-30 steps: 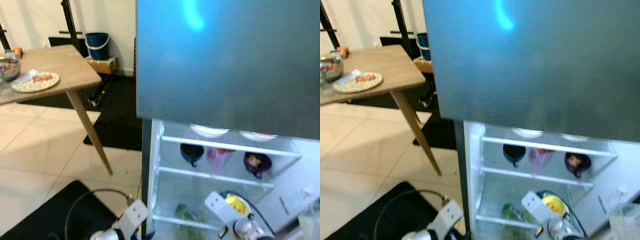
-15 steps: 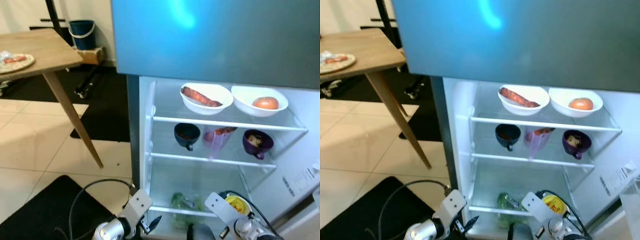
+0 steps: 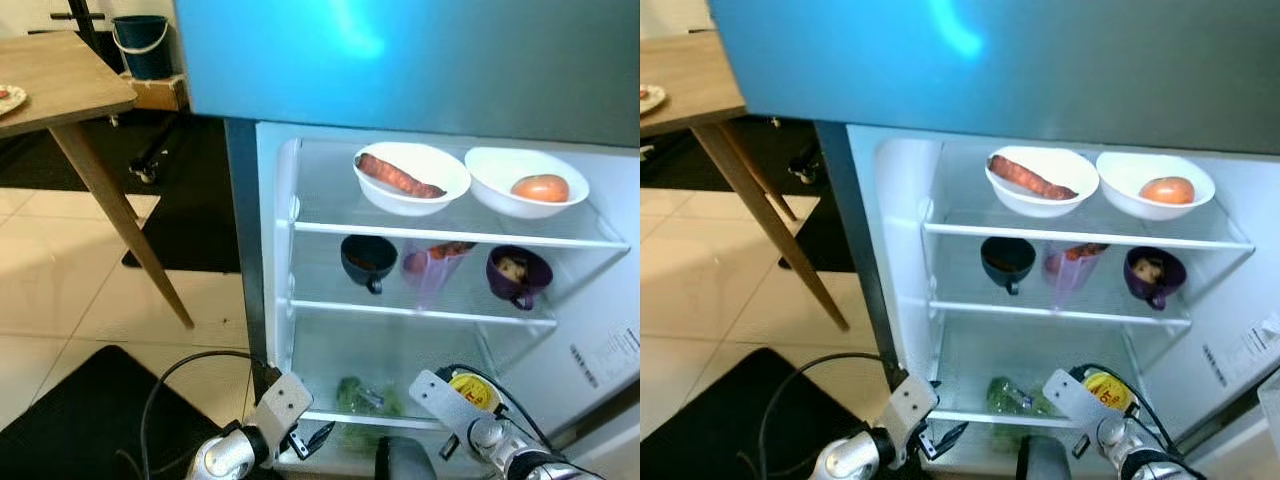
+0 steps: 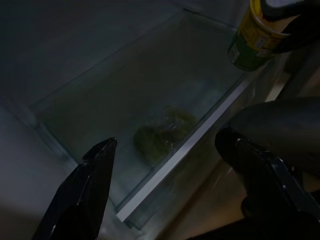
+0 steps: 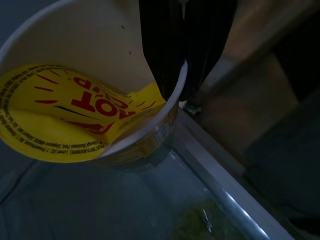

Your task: Restocking fridge

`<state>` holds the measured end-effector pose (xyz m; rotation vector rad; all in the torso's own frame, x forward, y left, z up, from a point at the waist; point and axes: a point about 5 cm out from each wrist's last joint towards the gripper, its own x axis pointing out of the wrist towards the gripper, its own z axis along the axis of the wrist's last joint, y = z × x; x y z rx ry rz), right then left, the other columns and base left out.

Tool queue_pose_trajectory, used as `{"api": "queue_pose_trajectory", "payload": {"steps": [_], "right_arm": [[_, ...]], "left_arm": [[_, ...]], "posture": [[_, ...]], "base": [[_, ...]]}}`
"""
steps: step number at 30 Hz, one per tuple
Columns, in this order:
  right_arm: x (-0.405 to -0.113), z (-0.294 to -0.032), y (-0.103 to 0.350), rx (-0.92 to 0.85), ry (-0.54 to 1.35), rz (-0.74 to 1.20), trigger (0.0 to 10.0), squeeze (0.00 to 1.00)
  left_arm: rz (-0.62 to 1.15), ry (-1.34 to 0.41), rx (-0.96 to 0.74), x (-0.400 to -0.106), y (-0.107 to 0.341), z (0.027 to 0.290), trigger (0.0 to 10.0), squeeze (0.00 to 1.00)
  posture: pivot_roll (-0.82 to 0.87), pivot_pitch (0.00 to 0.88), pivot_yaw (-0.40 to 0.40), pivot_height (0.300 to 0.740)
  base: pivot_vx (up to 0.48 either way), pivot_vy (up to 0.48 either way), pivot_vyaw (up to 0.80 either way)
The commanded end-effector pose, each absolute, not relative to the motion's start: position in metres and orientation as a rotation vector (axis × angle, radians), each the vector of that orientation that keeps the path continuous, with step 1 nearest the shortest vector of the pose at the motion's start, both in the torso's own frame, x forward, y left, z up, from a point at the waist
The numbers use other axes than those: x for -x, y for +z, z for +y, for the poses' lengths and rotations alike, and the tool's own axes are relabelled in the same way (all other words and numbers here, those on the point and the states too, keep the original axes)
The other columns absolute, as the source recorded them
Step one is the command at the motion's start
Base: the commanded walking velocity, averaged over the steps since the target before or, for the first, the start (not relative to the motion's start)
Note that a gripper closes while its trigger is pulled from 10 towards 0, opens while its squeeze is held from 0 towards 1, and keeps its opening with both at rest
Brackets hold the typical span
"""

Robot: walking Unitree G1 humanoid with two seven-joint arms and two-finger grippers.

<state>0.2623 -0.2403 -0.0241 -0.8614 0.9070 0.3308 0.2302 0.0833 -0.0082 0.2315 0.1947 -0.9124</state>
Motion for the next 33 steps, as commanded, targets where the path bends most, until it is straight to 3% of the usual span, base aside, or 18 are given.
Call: {"api": "queue_pose_trajectory", "payload": {"steps": [1, 14, 33], "right_arm": [[-0.265, -0.244, -0.021, 0.899, 0.339, 0.902, 10.0, 0.0], [-0.291, -0.268, 0.012, 0.992, 0.269, 0.847, 10.0, 0.0], [-0.307, -0.265, 0.029, 1.259, 0.383, 0.789, 10.0, 0.0]], "left_arm": [[0.171, -0.947, -0.213, -0.226, -0.006, 0.073, 10.0, 0.0], [0.093, -1.02, -0.213, -0.213, 0.006, 0.071, 10.0, 0.0], [0.008, -0.926, -0.215, -0.202, 0.027, 0.082, 10.0, 0.0]], "posture": [[-0.03, 0.095, -0.065, 0.461], [0.0, 0.181, -0.038, 0.452], [0.06, 0.294, -0.044, 0.452]], "base": [[0.0, 0.0, 0.0], [0.0, 0.0, 0.0], [0.0, 0.0, 0.0]]}}
